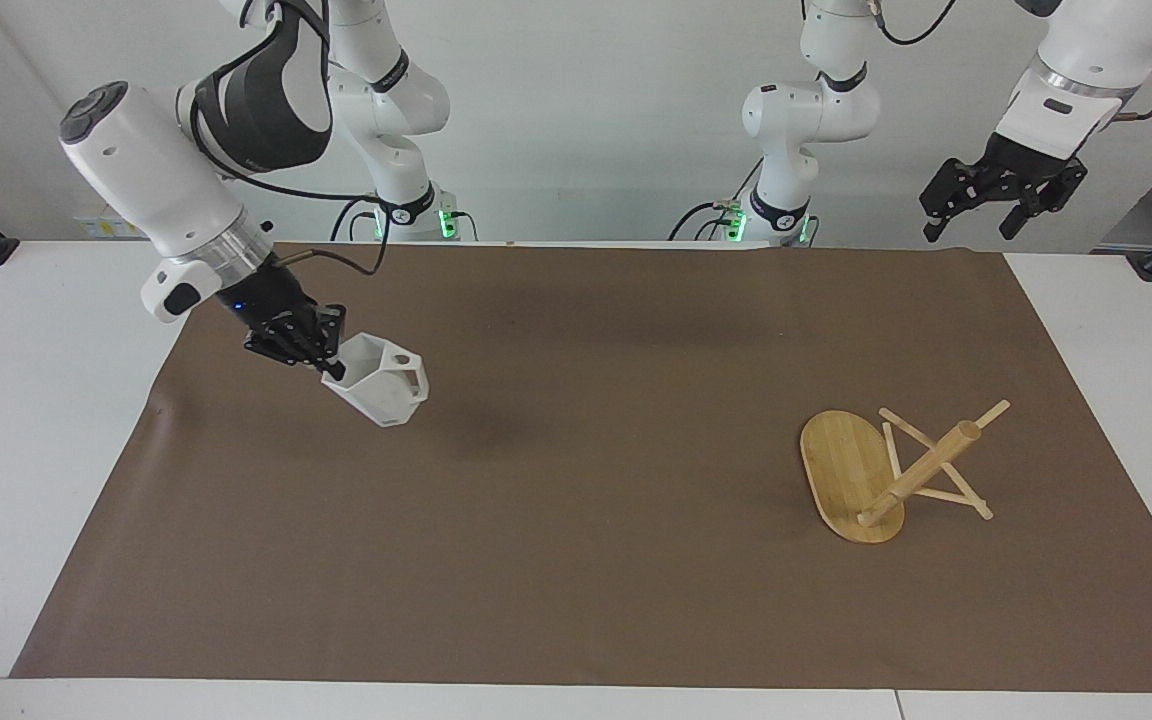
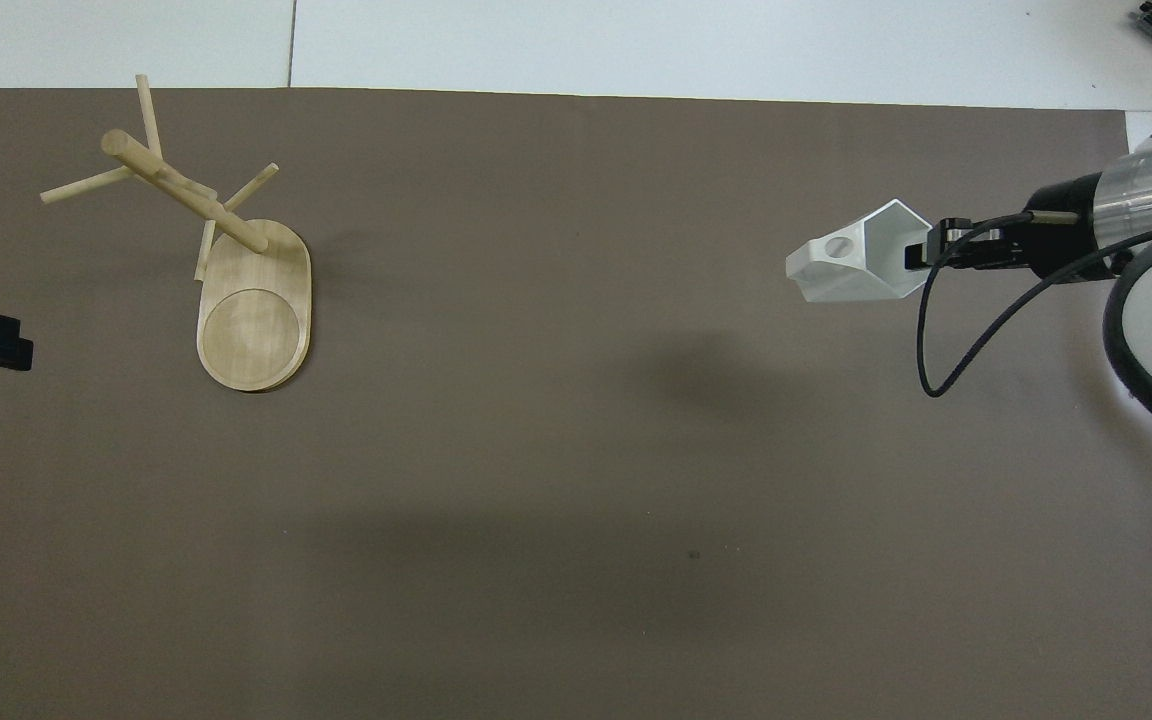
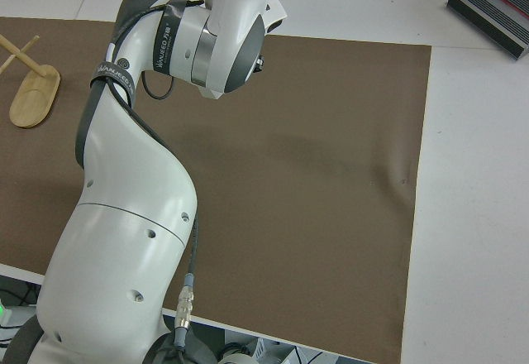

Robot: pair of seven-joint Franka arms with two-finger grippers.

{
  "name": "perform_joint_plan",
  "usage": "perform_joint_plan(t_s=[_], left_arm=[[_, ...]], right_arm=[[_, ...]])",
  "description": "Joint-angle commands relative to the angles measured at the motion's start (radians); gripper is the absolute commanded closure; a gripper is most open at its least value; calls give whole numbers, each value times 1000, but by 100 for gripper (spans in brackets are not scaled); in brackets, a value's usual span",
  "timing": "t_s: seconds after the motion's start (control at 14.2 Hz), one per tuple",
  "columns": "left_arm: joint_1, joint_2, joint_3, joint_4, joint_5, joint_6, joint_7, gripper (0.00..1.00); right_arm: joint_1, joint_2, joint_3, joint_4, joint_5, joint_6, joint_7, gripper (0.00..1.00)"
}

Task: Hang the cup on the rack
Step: 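Carry the white cup with the right gripper toward the wooden mug tree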

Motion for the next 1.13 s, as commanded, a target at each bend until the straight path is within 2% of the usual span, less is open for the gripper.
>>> perform_joint_plan(t_s=[0.0,0.21,0.42,0.49,0.64,0.85,1.06], left_arm=[[12,-20,-3,-16,-16,-7,11,0],[9,-20,-4,-16,-16,-4,9,0],[1,-20,-6,-16,-16,-9,6,0],[-2,-25,-6,-25,-16,-13,5,0],[-6,-30,-14,-31,-16,-4,-45,0],[0,-20,-12,-28,-152,16,-171,0],[-5,-2,-17,-19,-241,27,-381,0]], right_arm=[[11,-14,65,3,86,7,60,100],[46,-24,144,1,91,99,205,100],[48,-25,250,-11,162,212,216,100],[48,-25,270,-11,207,224,227,100],[48,-30,290,-17,383,243,213,100],[49,-60,301,-58,610,245,62,100],[81,-76,309,-97,709,246,-21,100]])
